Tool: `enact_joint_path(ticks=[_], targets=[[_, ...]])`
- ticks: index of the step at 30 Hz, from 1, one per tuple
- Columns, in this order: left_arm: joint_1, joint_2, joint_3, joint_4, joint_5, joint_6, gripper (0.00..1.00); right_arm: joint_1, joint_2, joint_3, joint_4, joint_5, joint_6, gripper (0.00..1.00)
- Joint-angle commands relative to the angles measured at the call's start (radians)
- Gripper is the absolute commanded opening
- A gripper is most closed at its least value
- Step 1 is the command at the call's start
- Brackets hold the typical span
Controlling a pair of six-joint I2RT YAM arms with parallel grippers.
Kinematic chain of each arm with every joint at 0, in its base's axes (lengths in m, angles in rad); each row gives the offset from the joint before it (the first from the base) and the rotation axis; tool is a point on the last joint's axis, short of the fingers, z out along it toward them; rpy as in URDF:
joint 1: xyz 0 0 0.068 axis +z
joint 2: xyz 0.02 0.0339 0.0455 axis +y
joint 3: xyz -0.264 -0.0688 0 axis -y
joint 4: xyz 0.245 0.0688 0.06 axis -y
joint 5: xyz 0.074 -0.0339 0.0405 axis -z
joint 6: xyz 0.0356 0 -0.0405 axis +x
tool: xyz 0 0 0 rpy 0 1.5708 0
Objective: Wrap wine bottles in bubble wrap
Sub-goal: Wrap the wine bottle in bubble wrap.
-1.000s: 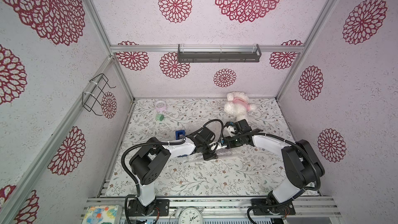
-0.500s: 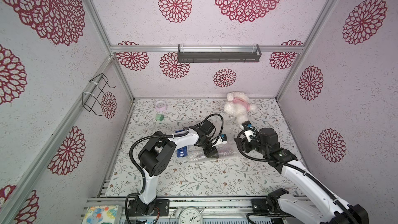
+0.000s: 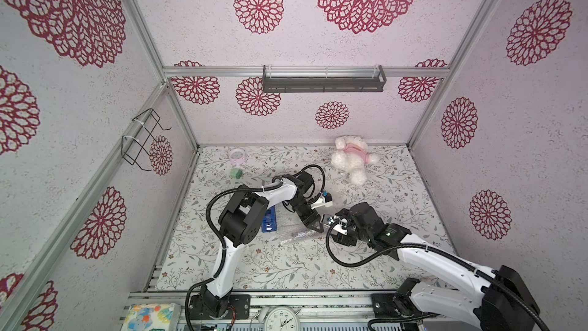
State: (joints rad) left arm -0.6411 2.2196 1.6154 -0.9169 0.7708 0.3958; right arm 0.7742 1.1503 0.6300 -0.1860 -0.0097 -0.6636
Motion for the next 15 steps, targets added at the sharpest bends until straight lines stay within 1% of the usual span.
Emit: enact_joint_path(ticks=[1, 10, 15], targets=[[0.007, 0.021, 0.035, -0.124, 0.087, 0.028, 0.38, 0.024, 0.051, 0.038, -0.004, 0.036, -0.100, 0.79], [0.013, 0.045, 0.060, -0.169, 0.102, 0.048, 0.38, 0.036, 0.224, 0.096, 0.001, 0.053, -0.245, 0.82], [0.016, 0.047, 0.064, -0.172, 0.099, 0.048, 0.39, 0.045, 0.284, 0.130, -0.020, 0.047, -0.275, 0.80]])
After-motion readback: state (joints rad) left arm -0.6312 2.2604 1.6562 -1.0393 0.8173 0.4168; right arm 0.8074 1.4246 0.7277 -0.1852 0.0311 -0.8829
